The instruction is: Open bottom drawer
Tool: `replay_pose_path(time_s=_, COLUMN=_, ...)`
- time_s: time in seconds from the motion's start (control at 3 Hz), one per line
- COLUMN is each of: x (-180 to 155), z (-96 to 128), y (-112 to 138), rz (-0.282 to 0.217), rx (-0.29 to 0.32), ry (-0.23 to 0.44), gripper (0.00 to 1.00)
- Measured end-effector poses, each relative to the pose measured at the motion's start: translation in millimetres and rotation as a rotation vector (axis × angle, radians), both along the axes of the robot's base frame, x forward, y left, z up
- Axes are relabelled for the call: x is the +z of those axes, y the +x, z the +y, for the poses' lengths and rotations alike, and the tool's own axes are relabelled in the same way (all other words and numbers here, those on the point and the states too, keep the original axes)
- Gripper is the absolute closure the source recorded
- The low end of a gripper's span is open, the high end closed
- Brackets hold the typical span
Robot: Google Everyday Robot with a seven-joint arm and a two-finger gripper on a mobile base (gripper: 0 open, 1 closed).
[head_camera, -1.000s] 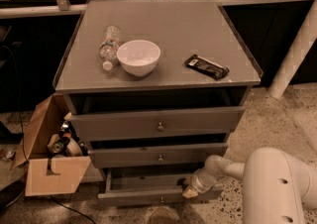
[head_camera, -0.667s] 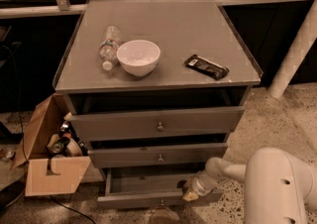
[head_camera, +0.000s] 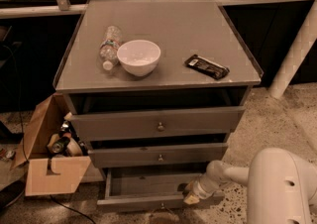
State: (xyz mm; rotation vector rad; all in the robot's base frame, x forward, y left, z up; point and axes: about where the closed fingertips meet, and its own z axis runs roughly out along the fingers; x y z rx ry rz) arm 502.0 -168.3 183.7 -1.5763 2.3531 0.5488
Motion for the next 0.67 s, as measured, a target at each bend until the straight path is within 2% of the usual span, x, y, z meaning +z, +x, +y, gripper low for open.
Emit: replay_pose_path(time_s=0.67, x=2.0, z=-4.3, y=-25.3, rz=0.024, rx=-0.036, ry=-0.013, gripper=1.0)
